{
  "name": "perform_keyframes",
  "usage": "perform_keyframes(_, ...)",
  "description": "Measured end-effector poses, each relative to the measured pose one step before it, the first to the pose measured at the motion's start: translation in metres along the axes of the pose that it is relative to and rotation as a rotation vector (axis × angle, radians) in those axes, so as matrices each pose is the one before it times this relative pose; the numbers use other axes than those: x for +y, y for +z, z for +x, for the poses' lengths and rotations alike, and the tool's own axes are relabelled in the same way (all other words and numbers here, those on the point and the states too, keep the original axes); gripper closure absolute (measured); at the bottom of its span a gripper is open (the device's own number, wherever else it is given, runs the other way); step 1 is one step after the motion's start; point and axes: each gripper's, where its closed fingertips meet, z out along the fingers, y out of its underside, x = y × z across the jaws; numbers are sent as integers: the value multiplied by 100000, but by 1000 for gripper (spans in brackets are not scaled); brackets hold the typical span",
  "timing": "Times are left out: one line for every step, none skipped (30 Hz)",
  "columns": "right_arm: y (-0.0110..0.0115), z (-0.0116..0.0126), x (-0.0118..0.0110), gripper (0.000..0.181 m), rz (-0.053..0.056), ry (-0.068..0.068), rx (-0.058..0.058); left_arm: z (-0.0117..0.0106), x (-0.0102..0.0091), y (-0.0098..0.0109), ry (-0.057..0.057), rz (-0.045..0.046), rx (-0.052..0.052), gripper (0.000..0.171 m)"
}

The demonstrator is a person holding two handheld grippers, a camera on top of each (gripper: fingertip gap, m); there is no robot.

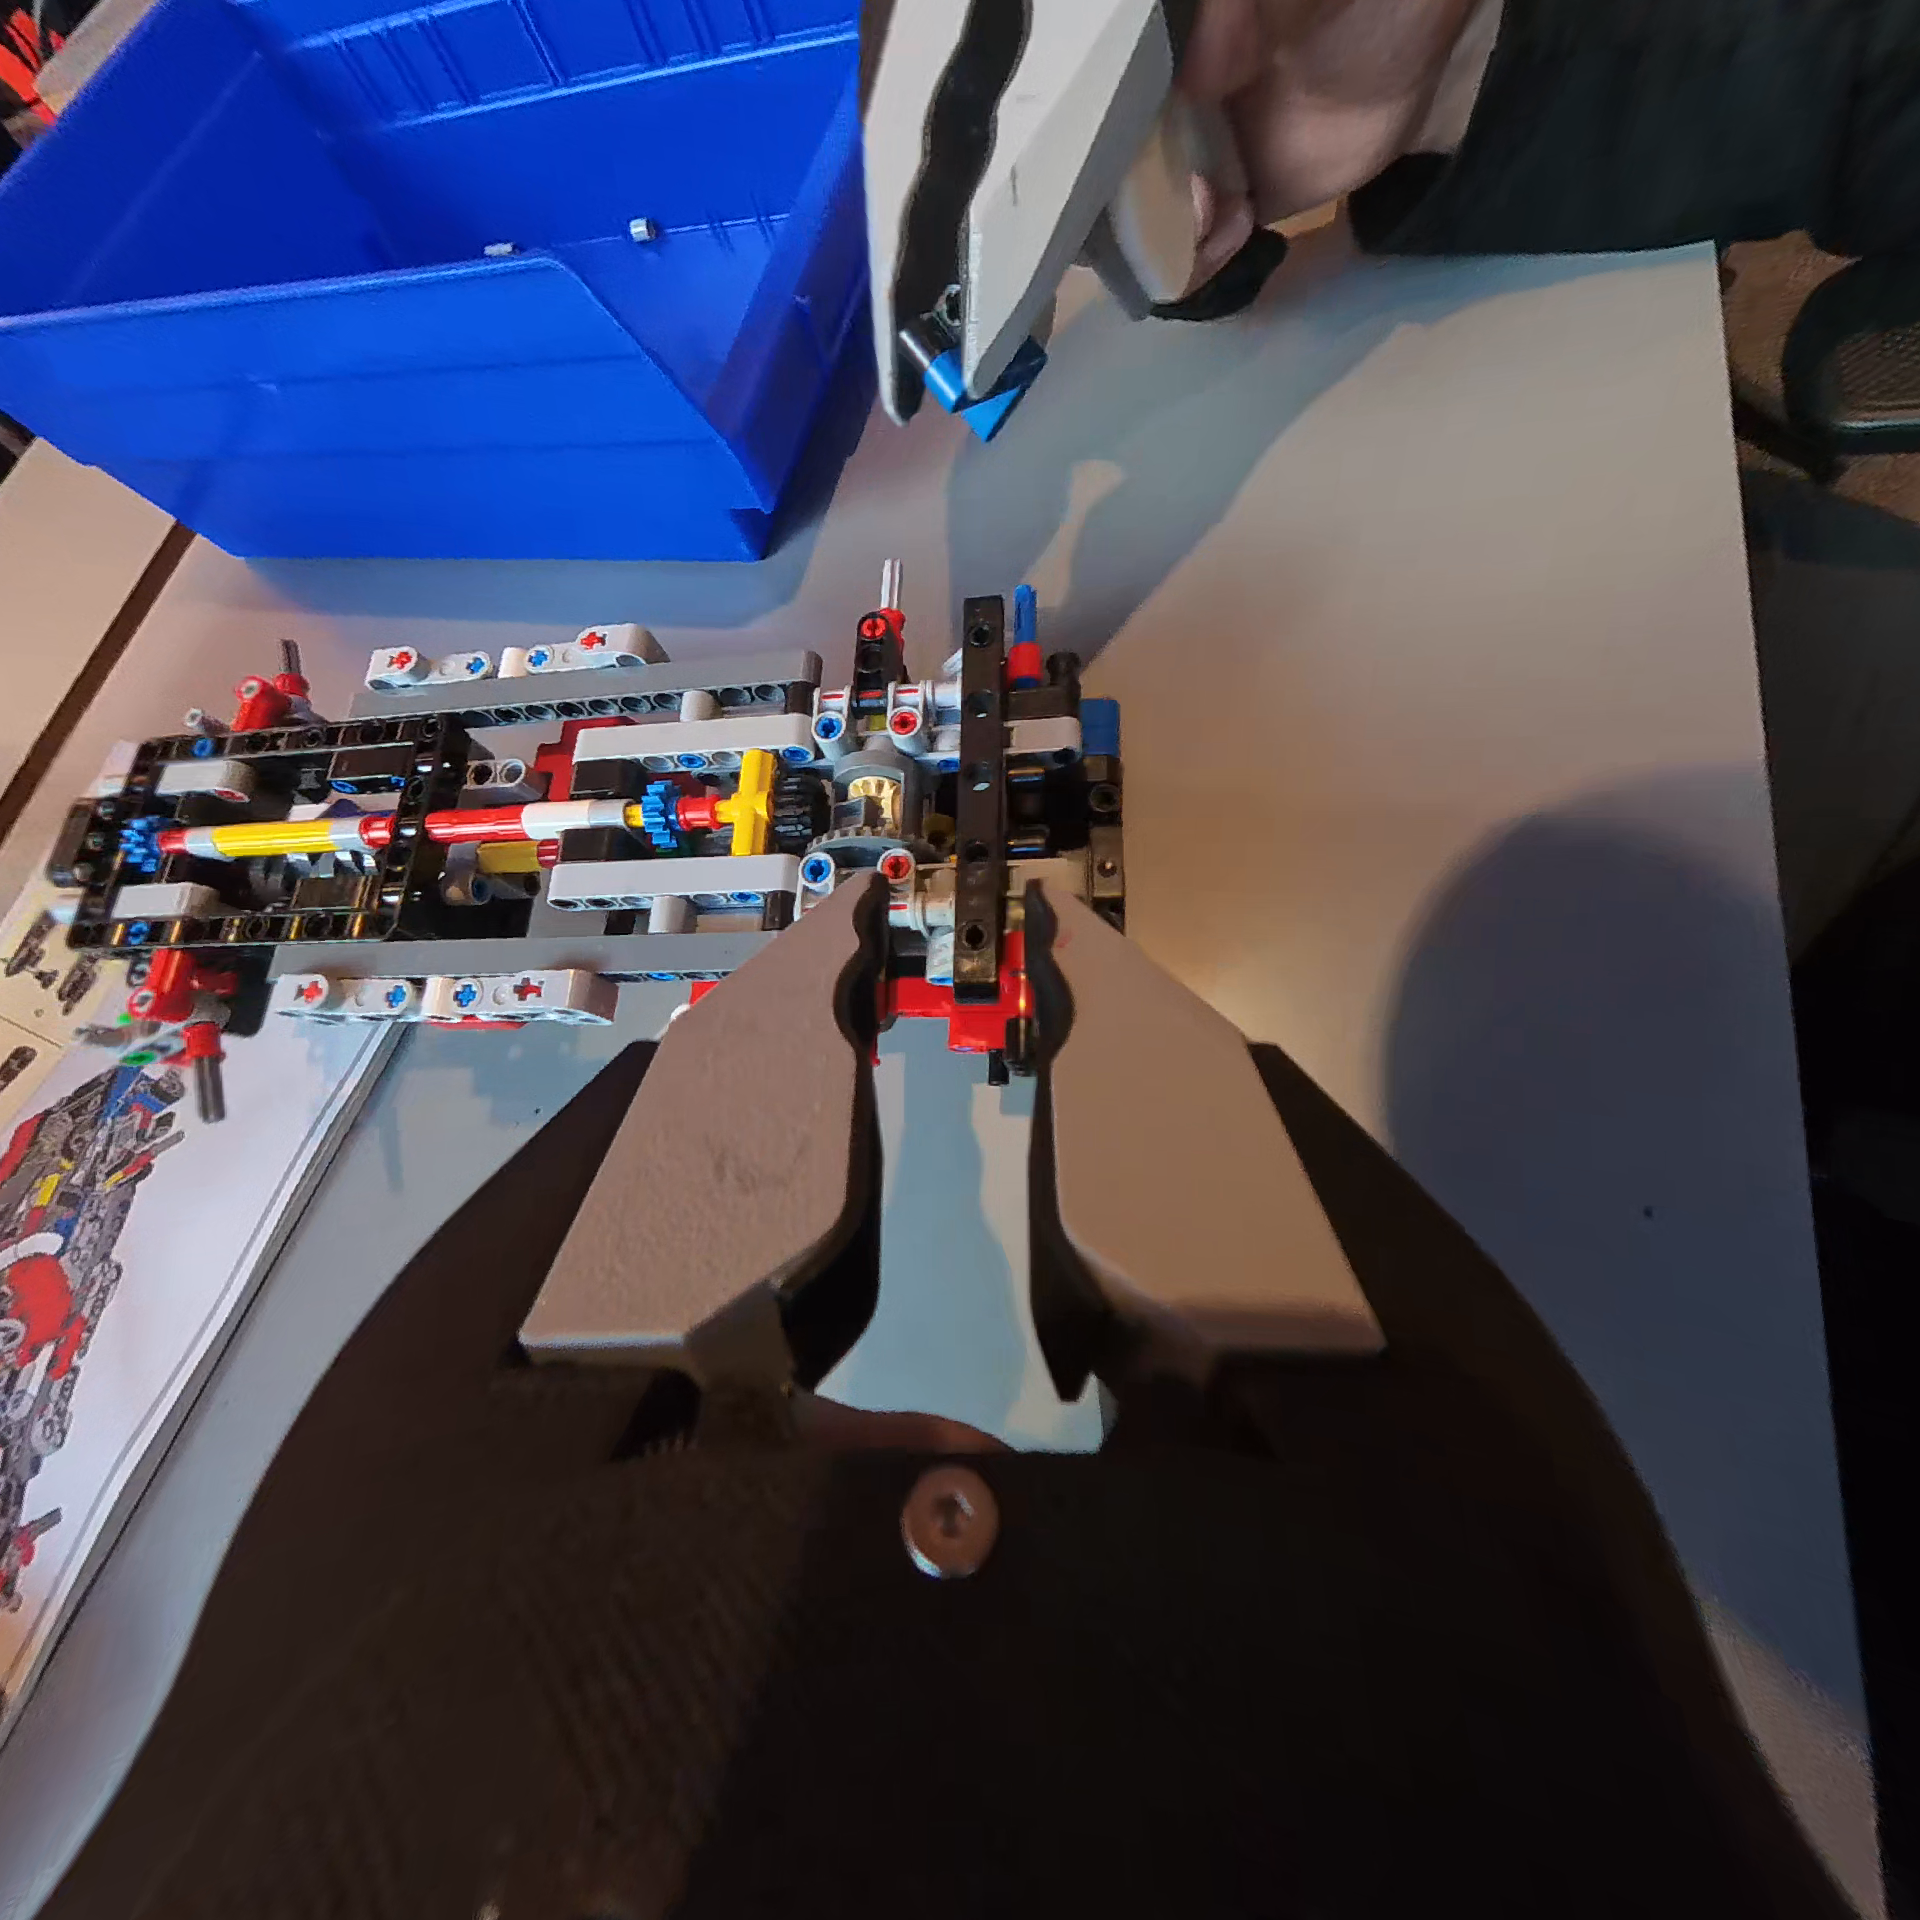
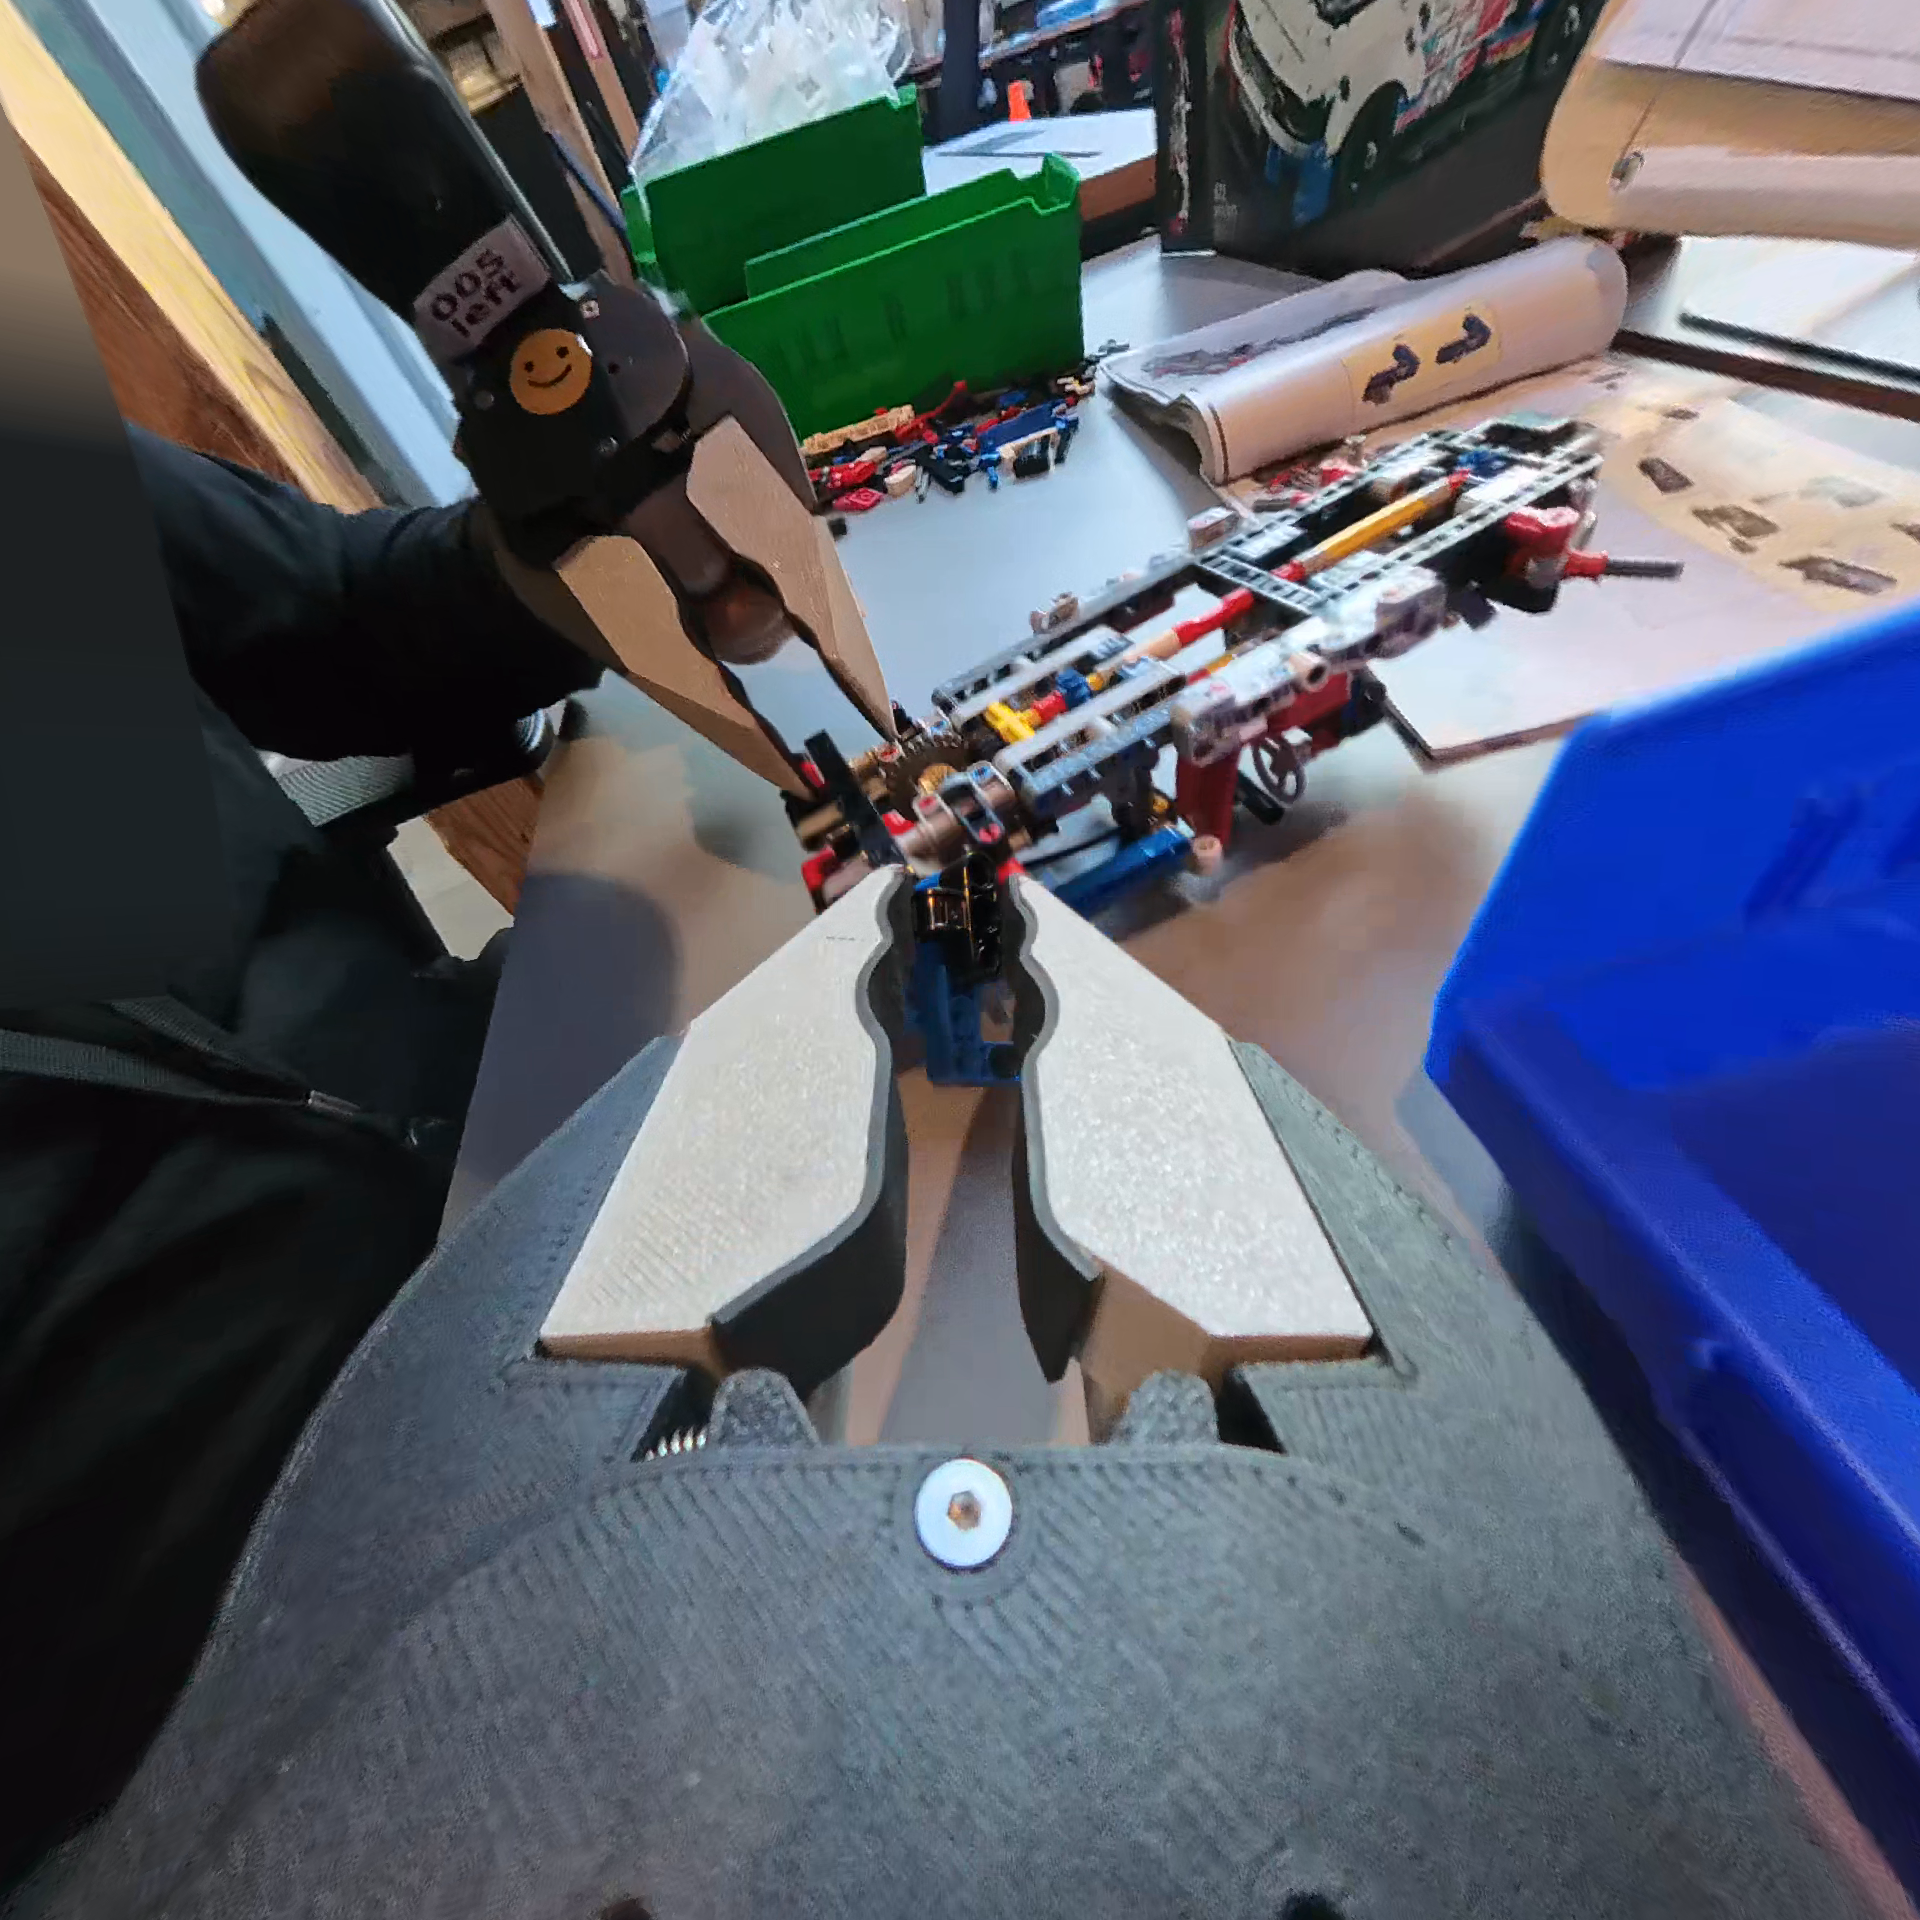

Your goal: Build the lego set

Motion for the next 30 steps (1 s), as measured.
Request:
perform_keyframes(-215, 188, 274, 168, 484, 1618, 479, -41, 0, -95, -1212, 132, 212, 149)
perform_keyframes(-107, 23, 222, 168, -18, 1953, -620, -112, 23, -125, -503, -452, -225, 148)
perform_keyframes(-33, -67, 25, 168, 363, 1222, -883, -181, 25, -137, 283, -916, -904, 146)
perform_keyframes(0, -186, -278, 168, 1667, 85, -1001, -238, -82, -175, 522, -674, -1470, 145)
perform_keyframes(35, -402, -501, 168, 2615, 97, -1997, -200, -297, -255, 563, 65, -1321, 144)
perform_keyframes(69, -590, -612, 169, 3269, 1067, -3328, -141, -433, -272, 588, 272, -1184, 143)
perform_keyframes(125, -629, -646, 169, 3711, 2107, -3940, -54, -610, -289, 673, 875, -910, 143)
perform_keyframes(188, -534, -625, 168, 3864, 3002, -3699, 11, -722, -237, 597, 1202, -799, 144)
perform_keyframes(253, -416, -510, 168, 3473, 3440, -3372, 59, -836, -162, 638, 1559, -919, 144)
perform_keyframes(261, -344, -375, 169, 2712, 3231, -2940, 172, -912, -14, 733, 1781, -574, 144)
perform_keyframes(244, -283, -321, 168, 2556, 2327, -2182, 209, -939, 155, 546, 1780, -899, 144)
perform_keyframes(215, -281, -342, 168, 2766, 1291, -1795, 240, -920, 326, 245, 1702, -934, 145)
perform_keyframes(191, -384, -297, 168, 2480, 961, -2204, 260, -793, 483, -490, 1448, -818, 144)
perform_keyframes(174, -416, -275, 168, 2365, 986, -2344, 280, -638, 555, -865, 1240, -295, 145)
perform_keyframes(156, -330, -217, 168, 2218, 790, -1808, 285, -504, 547, -1624, 1396, 325, 148)
perform_keyframes(137, -204, -82, 168, 1458, 643, -1185, 297, -438, 464, -3077, 1619, 1215, 151)
perform_keyframes(100, -136, -2, 169, 872, 548, -666, 282, -414, 360, -4263, 2062, 1782, 152)
perform_keyframes(76, -94, 13, 168, 621, 9, -159, 63, -332, 230, -4378, 1840, 1127, 155)
perform_keyframes(35, -15, 20, 168, 416, -682, 592, -127, -269, 119, -3322, 1663, 279, 158)
perform_keyframes(11, 27, -34, 168, 627, -1096, 977, -128, -131, 88, -2950, 914, 384, 159)
perform_keyframes(0, -38, -88, 168, 875, -1305, 725, 74, 98, 133, -3164, -507, 1825, 159)
perform_keyframes(9, -55, -148, 168, 1032, -1550, 644, 230, 183, 176, -3397, -669, 2838, 157)
perform_keyframes(22, -89, -209, 168, 1430, -1849, 448, 381, 250, 265, -3671, -594, 3590, 153)
perform_keyframes(46, -150, -209, 168, 1438, -1486, 32, 389, 194, 319, -3230, -41, 3451, 148)
perform_keyframes(80, -166, -174, 168, 1418, -967, -123, 60, 120, 322, -2398, 462, 914, 145)
perform_keyframes(112, -77, -92, 168, 1157, -713, 265, -215, 34, 289, -944, 614, -1376, 140)
perform_keyframes(126, 76, 42, 168, 345, -701, 1165, -217, -25, 278, -57, 696, -1718, 135)
perform_keyframes(138, 173, 132, 169, -210, -994, 1838, -26, -93, 242, 60, 929, -710, 137)
perform_keyframes(104, 165, 119, 169, -238, -1396, 1866, 182, -170, 175, 425, 1395, 282, 143)
perform_keyframes(71, 139, 69, 169, -116, -1669, 1812, -39, -151, 101, 1356, 1550, -1414, 148)
